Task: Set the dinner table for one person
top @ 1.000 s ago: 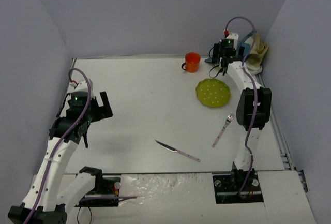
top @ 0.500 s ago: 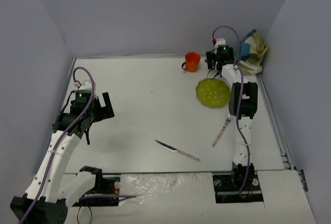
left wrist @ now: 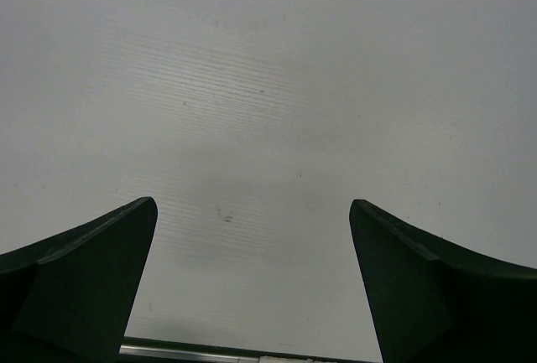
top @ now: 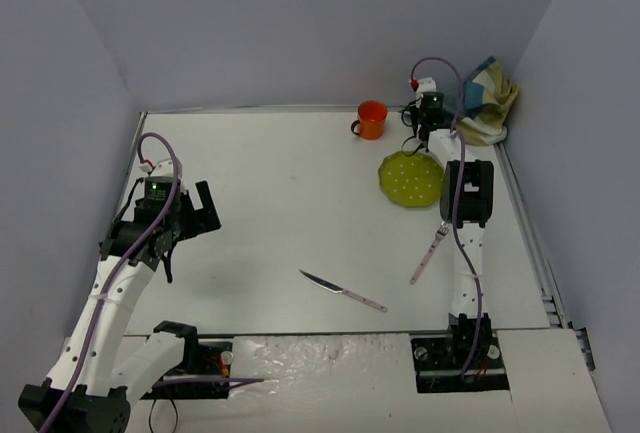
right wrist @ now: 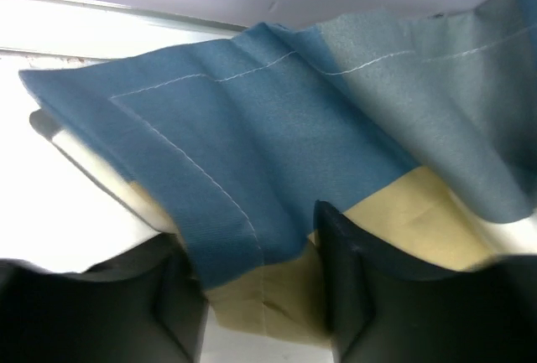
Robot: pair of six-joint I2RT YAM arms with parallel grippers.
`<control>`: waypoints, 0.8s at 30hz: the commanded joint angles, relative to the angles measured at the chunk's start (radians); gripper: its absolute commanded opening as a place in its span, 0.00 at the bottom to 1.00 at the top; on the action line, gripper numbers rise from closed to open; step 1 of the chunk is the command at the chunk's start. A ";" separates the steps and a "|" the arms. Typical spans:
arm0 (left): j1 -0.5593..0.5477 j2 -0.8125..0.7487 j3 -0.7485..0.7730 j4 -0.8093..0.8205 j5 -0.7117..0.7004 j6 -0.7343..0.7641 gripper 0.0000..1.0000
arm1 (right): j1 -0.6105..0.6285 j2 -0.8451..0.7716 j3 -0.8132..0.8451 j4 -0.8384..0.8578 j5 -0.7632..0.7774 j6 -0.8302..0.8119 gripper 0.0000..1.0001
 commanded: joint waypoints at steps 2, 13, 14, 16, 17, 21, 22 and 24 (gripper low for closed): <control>-0.007 -0.017 -0.005 0.000 0.012 -0.018 0.97 | -0.008 -0.070 0.065 0.058 0.021 -0.030 0.02; -0.007 -0.049 0.014 0.034 0.049 -0.024 0.97 | 0.125 -0.476 -0.062 0.193 0.396 -0.255 0.00; -0.007 -0.055 0.015 0.039 0.058 -0.028 0.97 | 0.144 -0.517 -0.071 0.209 0.424 -0.298 0.00; -0.008 -0.066 0.017 0.045 0.063 -0.034 0.97 | 0.200 -0.603 -0.094 0.222 0.476 -0.365 0.00; -0.008 -0.070 0.017 0.046 0.072 -0.036 0.97 | 0.217 -0.625 -0.105 0.221 0.491 -0.391 0.00; -0.010 -0.101 0.048 0.041 0.093 -0.031 0.97 | 0.346 -0.774 -0.133 0.192 0.473 -0.427 0.00; -0.009 -0.110 0.058 0.039 0.092 -0.031 0.97 | 0.387 -0.802 -0.124 0.176 0.458 -0.428 0.00; -0.009 -0.122 0.077 0.030 0.093 -0.031 0.97 | 0.457 -0.840 -0.113 0.142 0.438 -0.448 0.00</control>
